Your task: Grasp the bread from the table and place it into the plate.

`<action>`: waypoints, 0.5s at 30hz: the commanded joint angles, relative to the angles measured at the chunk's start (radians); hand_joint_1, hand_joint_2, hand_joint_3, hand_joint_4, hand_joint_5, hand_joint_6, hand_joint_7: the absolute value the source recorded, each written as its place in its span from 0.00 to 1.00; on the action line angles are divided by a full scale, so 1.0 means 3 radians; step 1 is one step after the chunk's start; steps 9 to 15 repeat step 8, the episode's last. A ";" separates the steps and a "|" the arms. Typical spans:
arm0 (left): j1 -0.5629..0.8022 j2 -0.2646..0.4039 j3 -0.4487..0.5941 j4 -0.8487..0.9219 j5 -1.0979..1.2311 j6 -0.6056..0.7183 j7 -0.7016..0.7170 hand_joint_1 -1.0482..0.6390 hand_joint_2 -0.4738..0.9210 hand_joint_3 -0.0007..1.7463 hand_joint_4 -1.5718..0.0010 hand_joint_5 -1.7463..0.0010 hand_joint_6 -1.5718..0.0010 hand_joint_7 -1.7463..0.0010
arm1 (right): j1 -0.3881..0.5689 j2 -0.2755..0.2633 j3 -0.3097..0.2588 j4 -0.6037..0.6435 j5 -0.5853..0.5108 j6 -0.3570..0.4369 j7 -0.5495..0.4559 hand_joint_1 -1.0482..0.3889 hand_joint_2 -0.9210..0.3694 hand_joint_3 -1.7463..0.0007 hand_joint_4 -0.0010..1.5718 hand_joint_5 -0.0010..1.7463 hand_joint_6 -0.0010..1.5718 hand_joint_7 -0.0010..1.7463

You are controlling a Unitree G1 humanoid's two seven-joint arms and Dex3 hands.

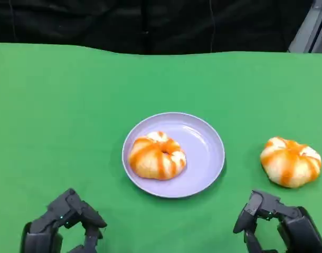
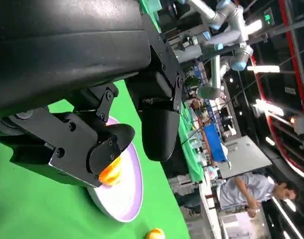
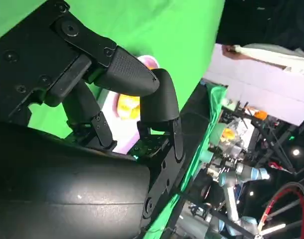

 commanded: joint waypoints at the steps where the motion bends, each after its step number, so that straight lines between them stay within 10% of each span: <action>1: -0.0026 -0.0002 0.0082 0.0031 -0.0051 -0.0008 -0.0066 0.65 0.73 0.64 0.51 0.00 0.55 0.11 | -0.0005 -0.0025 -0.0032 0.0037 0.0030 -0.0051 -0.0016 0.36 0.43 0.17 0.50 1.00 0.48 0.88; 15: -0.0057 -0.0011 0.0181 0.0072 0.0102 -0.0047 -0.0052 0.64 0.70 0.68 0.51 0.01 0.53 0.11 | 0.0015 -0.0029 -0.0034 -0.0021 -0.0005 -0.0018 -0.0028 0.36 0.46 0.13 0.50 1.00 0.47 0.88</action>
